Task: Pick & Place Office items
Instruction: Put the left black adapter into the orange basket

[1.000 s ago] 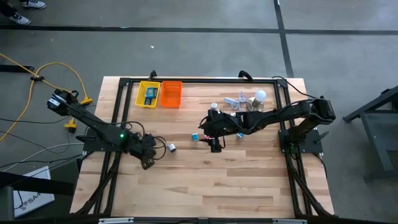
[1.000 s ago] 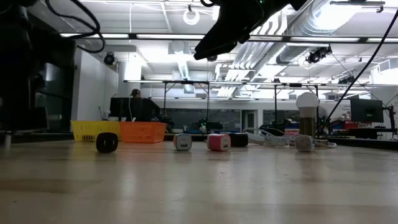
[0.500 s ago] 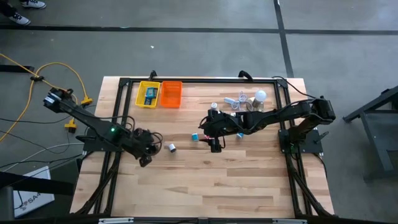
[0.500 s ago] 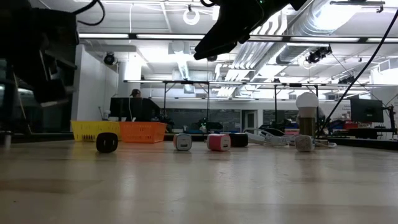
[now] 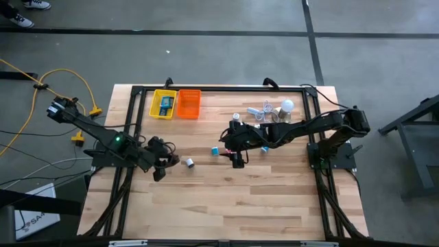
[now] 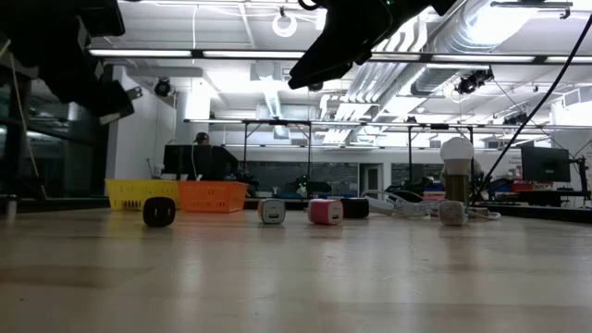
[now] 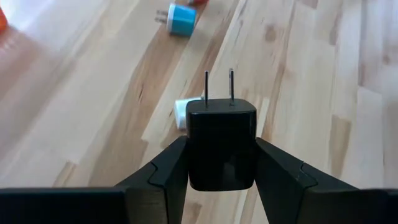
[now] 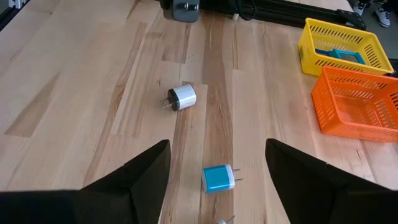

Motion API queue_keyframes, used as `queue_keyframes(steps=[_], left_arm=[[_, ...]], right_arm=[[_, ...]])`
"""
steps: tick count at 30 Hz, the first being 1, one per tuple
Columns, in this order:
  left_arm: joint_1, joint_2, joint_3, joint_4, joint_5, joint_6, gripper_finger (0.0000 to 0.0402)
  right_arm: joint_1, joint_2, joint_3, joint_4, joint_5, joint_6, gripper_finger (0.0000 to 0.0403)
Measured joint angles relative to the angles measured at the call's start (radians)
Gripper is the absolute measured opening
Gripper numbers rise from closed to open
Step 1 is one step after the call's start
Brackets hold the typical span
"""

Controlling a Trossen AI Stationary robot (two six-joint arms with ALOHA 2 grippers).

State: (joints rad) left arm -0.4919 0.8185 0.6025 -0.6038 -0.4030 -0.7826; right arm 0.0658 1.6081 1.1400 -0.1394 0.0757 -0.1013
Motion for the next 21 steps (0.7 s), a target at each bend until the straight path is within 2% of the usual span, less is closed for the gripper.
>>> queue_keyframes(steps=[7, 11, 17, 21], left_arm=[[0.003, -0.01, 0.0, 0.043, -0.05, 0.053, 0.0148], [0.039, -0.01, 0.0, 0.08, -0.088, 0.053, 0.0148], [0.149, -0.01, 0.0, 0.126, -0.15, 0.062, 0.0148], [0.249, -0.01, 0.0, 0.132, -0.153, 0.078, 0.0148]], right_arm=[[0.0, 0.0, 0.0, 0.0, 0.0, 0.0, 0.0251], [0.0, 0.0, 0.0, 0.0, 0.0, 0.0, 0.0251], [0.0, 0.0, 0.0, 0.0, 0.0, 0.0, 0.0251], [0.0, 0.0, 0.0, 0.0, 0.0, 0.0, 0.0251]])
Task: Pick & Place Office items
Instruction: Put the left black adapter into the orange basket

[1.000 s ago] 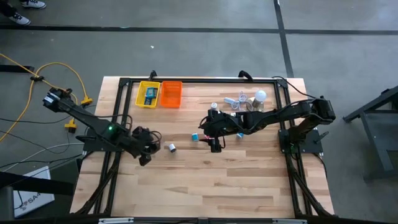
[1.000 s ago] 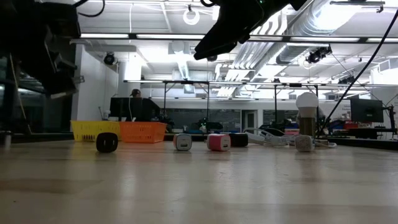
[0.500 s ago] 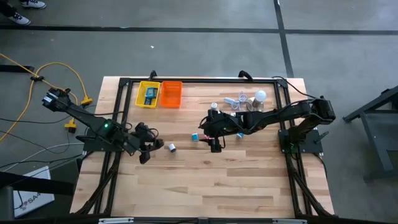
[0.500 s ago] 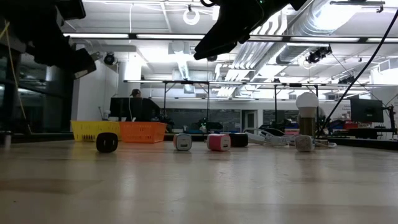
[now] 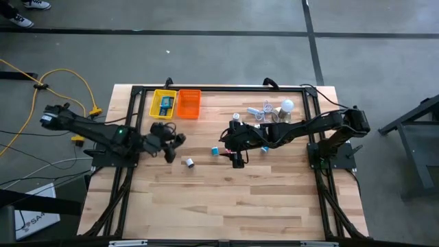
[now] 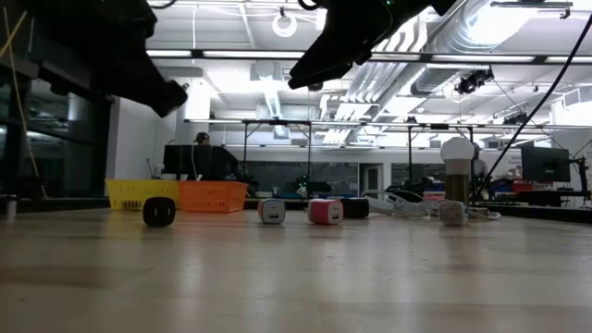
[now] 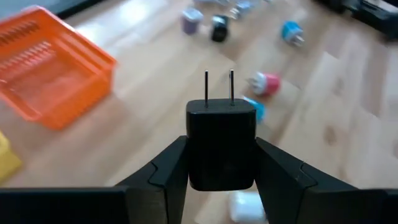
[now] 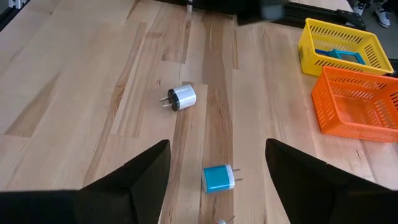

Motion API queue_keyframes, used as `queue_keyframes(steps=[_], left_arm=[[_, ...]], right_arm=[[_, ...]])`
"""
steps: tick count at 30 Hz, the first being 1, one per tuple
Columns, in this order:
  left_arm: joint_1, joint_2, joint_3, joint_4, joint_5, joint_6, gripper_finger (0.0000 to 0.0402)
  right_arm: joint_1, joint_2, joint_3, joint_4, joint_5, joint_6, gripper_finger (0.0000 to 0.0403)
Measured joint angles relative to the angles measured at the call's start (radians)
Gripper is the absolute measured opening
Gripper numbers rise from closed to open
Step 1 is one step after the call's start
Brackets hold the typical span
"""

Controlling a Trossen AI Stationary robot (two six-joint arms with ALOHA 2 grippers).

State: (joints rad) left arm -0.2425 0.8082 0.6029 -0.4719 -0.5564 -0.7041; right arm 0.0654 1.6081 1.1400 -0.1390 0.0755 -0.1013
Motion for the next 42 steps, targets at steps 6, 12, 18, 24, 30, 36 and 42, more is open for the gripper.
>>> queue_keyframes(steps=[6, 12, 18, 24, 30, 36, 42], left_arm=[[0.152, 0.006, 0.0, 0.073, 0.008, 0.102, 0.0148], [0.302, 0.029, 0.001, 0.146, 0.074, 0.18, 0.0148], [0.457, 0.08, 0.001, 0.235, 0.171, 0.247, 0.0148], [0.597, 0.136, 0.001, 0.318, 0.312, 0.312, 0.0148], [0.701, 0.178, 0.001, 0.34, 0.364, 0.312, 0.0148], [0.814, 0.237, 0.003, 0.354, 0.405, 0.309, 0.0148], [0.93, 0.359, 0.049, 0.357, 0.52, 0.293, 0.0148]], right_arm=[[0.0, 0.0, 0.0, 0.0, 0.0, 0.0, 0.0251], [0.0, 0.0, 0.0, 0.0, 0.0, 0.0, 0.0251], [0.0, 0.0, 0.0, 0.0, 0.0, 0.0, 0.0251], [0.0, 0.0, 0.0, 0.0, 0.0, 0.0, 0.0251], [0.0, 0.0, 0.0, 0.0, 0.0, 0.0, 0.0251], [0.0, 0.0, 0.0, 0.0, 0.0, 0.0, 0.0251], [0.0, 0.0, 0.0, 0.0, 0.0, 0.0, 0.0251]])
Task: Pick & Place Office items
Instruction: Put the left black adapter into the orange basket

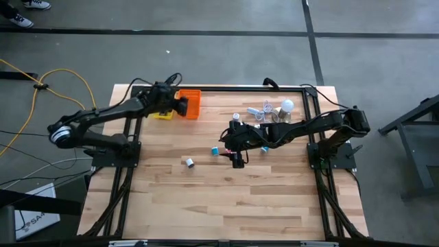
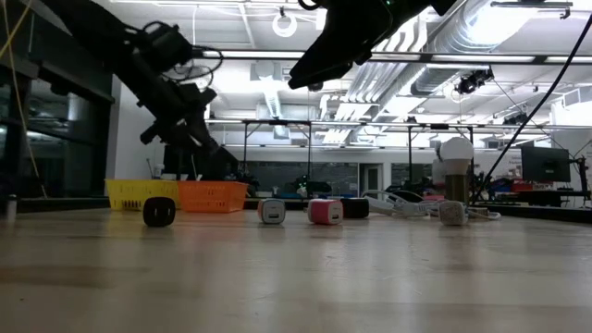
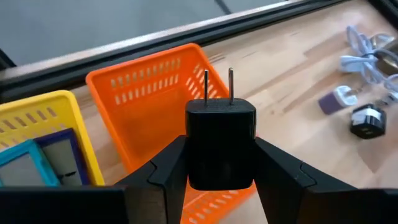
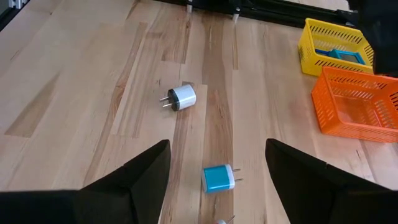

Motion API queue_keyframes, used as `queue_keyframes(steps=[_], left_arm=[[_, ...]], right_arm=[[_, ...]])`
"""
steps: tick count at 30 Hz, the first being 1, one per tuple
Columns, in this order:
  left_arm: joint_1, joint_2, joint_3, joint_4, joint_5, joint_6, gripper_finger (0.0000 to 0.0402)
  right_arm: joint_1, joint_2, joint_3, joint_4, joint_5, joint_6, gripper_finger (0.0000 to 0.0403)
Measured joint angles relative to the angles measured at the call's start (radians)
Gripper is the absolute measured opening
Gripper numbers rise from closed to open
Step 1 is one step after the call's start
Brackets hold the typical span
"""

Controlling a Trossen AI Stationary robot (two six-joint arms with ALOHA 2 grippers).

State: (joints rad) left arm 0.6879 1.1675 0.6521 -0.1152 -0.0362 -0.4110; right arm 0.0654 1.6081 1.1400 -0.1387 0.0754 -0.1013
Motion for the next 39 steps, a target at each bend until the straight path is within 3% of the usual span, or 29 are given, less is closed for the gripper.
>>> queue_keyframes(steps=[4, 10, 20, 28, 39], left_arm=[[0.042, 0.11, 0.076, -0.013, 0.059, 0.0, 0.0148], [0.06, 0.246, 0.223, -0.162, 0.063, 0.0, 0.0148], [0.055, 0.329, 0.372, -0.375, -0.002, -0.013, 0.0148], [0.069, 0.336, 0.396, -0.451, -0.028, -0.034, 0.0148], [0.079, 0.461, 0.396, -0.399, -0.012, -0.035, 0.0148]], right_arm=[[0.0, 0.0, 0.0, 0.0, 0.0, 0.0, 0.0251], [0.0, 0.0, 0.0, 0.0, 0.0, 0.0, 0.0251], [0.0, 0.0, 0.0, 0.0, 0.0, 0.0, 0.0251], [0.0, 0.0, 0.0, 0.0, 0.0, 0.0, 0.0251], [0.0, 0.0, 0.0, 0.0, 0.0, 0.0, 0.0251]])
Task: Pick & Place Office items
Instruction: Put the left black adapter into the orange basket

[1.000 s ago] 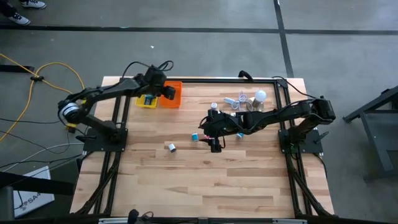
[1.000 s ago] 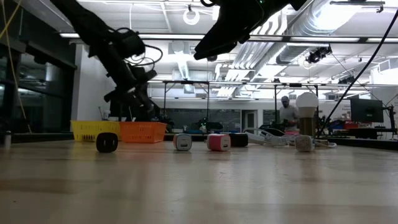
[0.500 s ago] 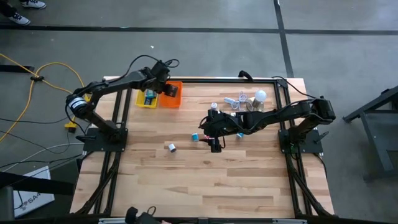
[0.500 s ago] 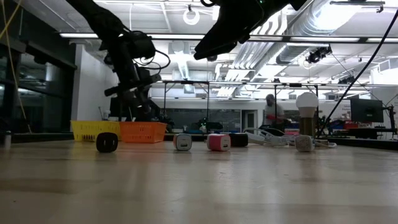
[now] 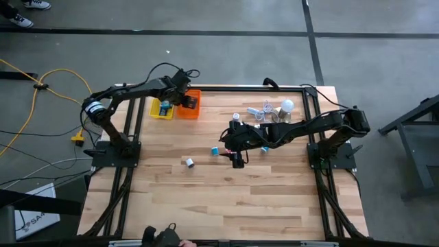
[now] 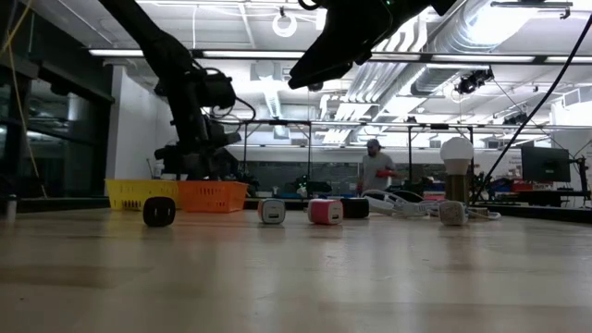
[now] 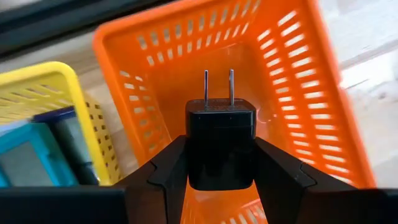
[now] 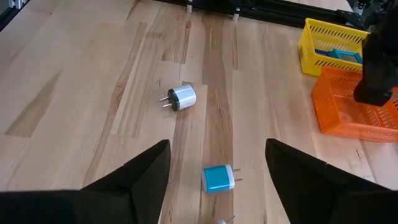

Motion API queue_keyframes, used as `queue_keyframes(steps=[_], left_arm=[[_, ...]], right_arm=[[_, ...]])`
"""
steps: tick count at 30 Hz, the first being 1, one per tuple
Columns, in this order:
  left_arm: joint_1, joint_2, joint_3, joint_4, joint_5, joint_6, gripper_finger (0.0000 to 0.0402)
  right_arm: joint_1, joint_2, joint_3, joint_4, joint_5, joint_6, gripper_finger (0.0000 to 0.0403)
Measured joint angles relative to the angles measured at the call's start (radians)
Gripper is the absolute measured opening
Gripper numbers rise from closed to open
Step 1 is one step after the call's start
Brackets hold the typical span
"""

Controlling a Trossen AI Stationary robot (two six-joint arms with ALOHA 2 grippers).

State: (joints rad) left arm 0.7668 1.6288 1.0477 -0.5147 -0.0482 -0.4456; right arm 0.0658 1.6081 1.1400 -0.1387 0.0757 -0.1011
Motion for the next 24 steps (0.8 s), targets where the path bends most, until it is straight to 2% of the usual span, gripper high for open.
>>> queue_keyframes(steps=[7, 24], left_arm=[[0.012, 0.057, 0.0, 0.002, 0.02, -0.016, 0.0148], [0.012, 0.06, 0.0, 0.008, 0.03, -0.018, 0.0148]], right_arm=[[0.0, 0.0, 0.0, 0.0, 0.0, 0.0, 0.0251], [0.0, 0.0, 0.0, 0.0, 0.0, 0.0, 0.0251]])
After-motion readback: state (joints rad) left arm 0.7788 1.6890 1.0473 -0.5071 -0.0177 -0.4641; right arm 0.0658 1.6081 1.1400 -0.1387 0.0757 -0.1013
